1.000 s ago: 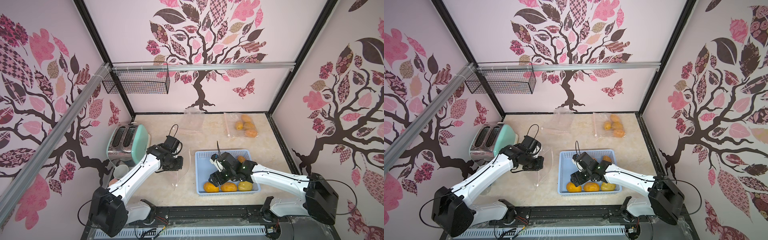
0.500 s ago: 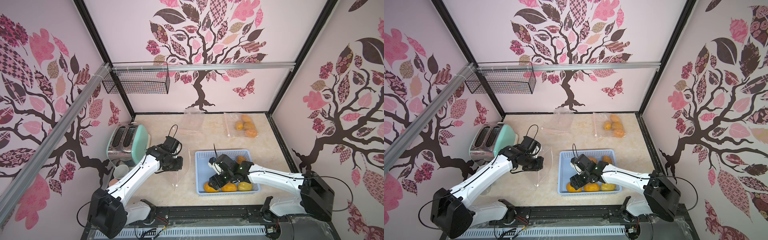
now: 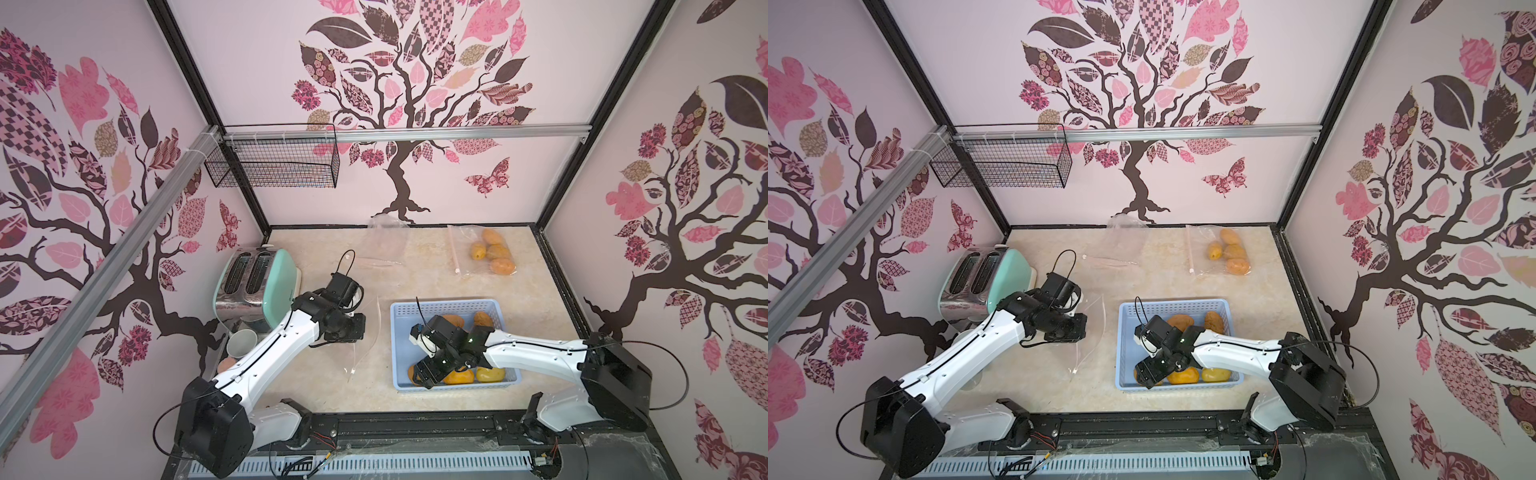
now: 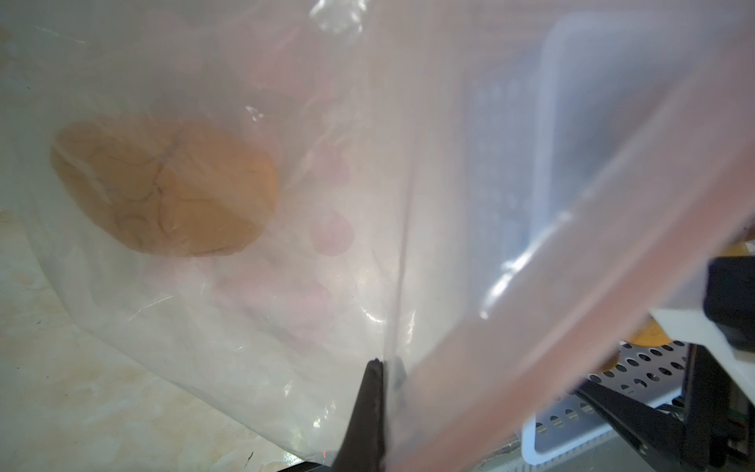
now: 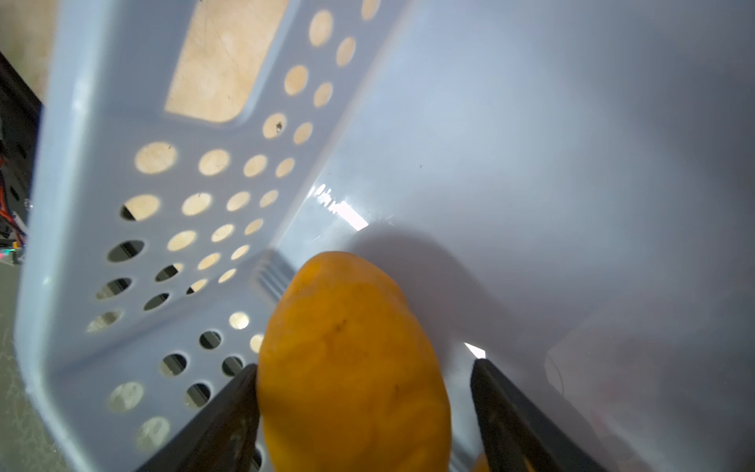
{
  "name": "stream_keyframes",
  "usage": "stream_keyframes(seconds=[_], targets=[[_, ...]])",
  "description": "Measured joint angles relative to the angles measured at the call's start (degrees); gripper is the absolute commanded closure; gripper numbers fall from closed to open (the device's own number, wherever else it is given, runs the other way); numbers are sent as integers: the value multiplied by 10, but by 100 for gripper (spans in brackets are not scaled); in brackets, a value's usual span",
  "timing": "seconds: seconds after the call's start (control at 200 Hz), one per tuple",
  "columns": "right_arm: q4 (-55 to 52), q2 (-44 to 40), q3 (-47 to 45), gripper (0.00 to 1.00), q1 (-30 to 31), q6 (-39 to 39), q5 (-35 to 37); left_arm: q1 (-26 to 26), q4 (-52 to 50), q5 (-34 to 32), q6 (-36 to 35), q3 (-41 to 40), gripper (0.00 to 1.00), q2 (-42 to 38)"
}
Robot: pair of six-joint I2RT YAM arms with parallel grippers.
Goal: Put the potatoes into a zipper bag and zip it
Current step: Pick up the potato from the basket.
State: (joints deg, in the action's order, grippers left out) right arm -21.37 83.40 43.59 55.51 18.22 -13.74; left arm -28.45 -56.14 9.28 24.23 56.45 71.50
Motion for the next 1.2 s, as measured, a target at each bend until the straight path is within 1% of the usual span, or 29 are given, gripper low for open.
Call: stream_keyframes(seconds=[0.155,0.415,0.745,0.865,1.025,1.201], targets=[[4,21,3,33,0,4,22,0,0,0,2,-1,100,0],[32,17,3,41,2,21,50,0,1,0,3,-3,100,0],[64,-63,3,46,2,33,80,0,3,6,3,-3,100,0],[95,-103,2,48,2,50,68,0,6,24,2,-3,100,0],[173,-164,-13,49,2,90,29,0,12,65,2,-3,100,0],[265,-170,-10,49,2,138,4,0,18,107,9,-2,100,7]])
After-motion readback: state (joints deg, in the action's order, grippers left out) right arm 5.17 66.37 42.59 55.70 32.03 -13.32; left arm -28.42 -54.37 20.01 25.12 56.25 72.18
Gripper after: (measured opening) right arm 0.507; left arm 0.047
